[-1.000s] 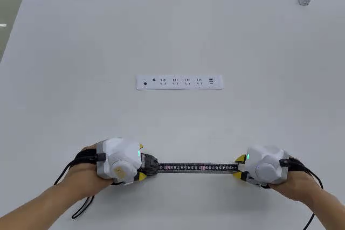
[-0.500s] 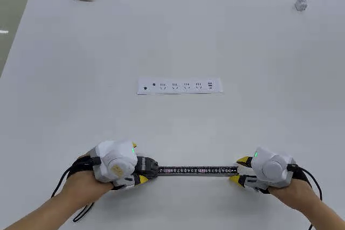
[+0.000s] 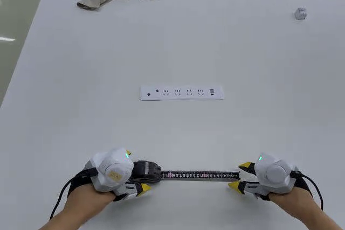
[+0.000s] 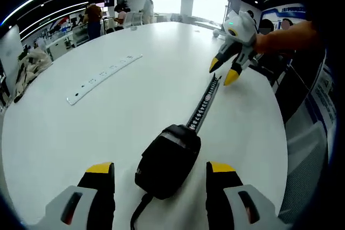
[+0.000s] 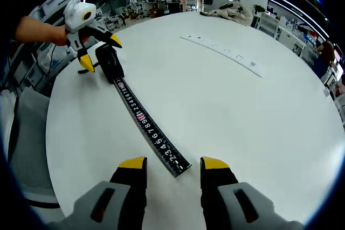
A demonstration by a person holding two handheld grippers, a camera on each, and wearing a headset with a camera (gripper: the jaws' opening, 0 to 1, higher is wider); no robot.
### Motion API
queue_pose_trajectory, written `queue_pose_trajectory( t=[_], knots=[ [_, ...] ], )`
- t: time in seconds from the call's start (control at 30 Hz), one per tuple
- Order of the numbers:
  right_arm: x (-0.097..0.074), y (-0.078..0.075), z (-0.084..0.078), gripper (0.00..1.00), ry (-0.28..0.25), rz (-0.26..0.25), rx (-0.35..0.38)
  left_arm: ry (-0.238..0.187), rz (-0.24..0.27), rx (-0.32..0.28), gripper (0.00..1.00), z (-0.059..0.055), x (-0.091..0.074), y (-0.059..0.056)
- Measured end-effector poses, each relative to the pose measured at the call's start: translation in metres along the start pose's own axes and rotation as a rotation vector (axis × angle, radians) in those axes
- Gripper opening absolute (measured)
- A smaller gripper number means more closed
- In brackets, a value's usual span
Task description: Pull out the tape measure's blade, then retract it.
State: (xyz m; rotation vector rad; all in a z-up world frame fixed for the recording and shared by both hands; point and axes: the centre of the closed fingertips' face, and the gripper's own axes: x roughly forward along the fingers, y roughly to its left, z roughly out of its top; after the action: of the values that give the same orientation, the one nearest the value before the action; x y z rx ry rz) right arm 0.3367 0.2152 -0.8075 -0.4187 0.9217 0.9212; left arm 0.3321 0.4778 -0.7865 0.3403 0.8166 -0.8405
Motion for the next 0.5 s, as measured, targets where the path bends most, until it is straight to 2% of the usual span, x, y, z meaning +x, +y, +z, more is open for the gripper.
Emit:
queue_pose_trajectory(
  t=[0.23, 0.37, 0.5],
  knots=[
    [-0.004, 0.005, 0.006, 0.46, -0.038, -0.013, 0.068, -0.007, 0.060, -0.084, 0.68, -0.006, -0.009, 0.002],
    [-0.006, 0.012, 0.007, 0.48, -0.053, -0.019, 0.092, -0.019, 0.096, -0.126, 0.75, -0.009, -0.014, 0.003],
    [-0.008, 0.017, 0.007, 0.50, -0.066, -0.023, 0.111, -0.026, 0.108, -0.156, 0.79, -0.012, -0.018, -0.002]
  ],
)
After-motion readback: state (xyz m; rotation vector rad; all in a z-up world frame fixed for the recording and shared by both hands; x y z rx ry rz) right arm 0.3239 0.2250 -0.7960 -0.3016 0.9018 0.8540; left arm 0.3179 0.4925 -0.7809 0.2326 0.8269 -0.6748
